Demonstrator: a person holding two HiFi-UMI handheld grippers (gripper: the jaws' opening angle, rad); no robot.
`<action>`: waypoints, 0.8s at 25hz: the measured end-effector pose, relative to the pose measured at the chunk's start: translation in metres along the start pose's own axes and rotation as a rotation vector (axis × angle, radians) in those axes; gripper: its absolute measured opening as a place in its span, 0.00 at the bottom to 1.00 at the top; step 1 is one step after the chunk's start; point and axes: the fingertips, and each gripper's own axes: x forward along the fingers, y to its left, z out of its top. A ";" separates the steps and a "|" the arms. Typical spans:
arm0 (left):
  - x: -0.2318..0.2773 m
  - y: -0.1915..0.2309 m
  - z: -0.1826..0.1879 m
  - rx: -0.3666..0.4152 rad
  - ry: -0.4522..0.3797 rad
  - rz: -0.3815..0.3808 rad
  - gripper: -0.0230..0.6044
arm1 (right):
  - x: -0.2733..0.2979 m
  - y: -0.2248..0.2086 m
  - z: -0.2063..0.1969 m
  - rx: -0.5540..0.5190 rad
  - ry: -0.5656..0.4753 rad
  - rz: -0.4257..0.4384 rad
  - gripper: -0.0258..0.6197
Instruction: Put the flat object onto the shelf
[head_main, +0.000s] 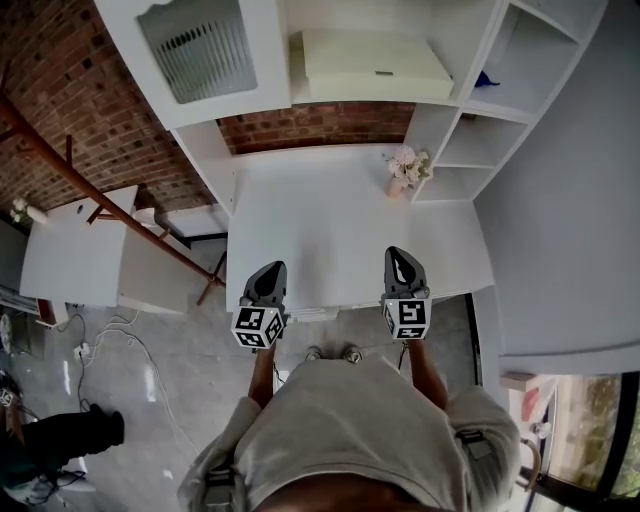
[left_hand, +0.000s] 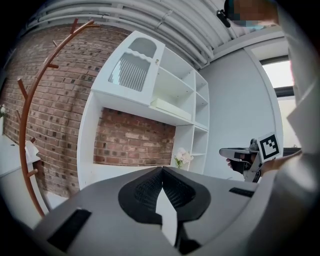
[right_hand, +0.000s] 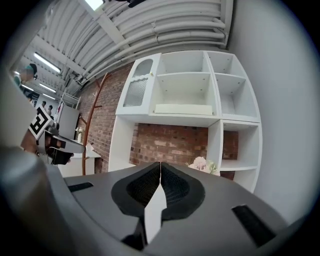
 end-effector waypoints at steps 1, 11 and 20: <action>-0.001 -0.001 -0.002 0.008 0.009 -0.001 0.06 | -0.001 -0.001 -0.002 0.013 0.000 -0.002 0.09; -0.002 -0.009 -0.009 0.012 0.020 -0.005 0.06 | 0.007 -0.005 -0.001 0.019 -0.002 0.001 0.09; -0.002 -0.008 -0.005 0.001 0.003 0.003 0.06 | 0.013 -0.004 -0.001 -0.007 0.011 0.000 0.09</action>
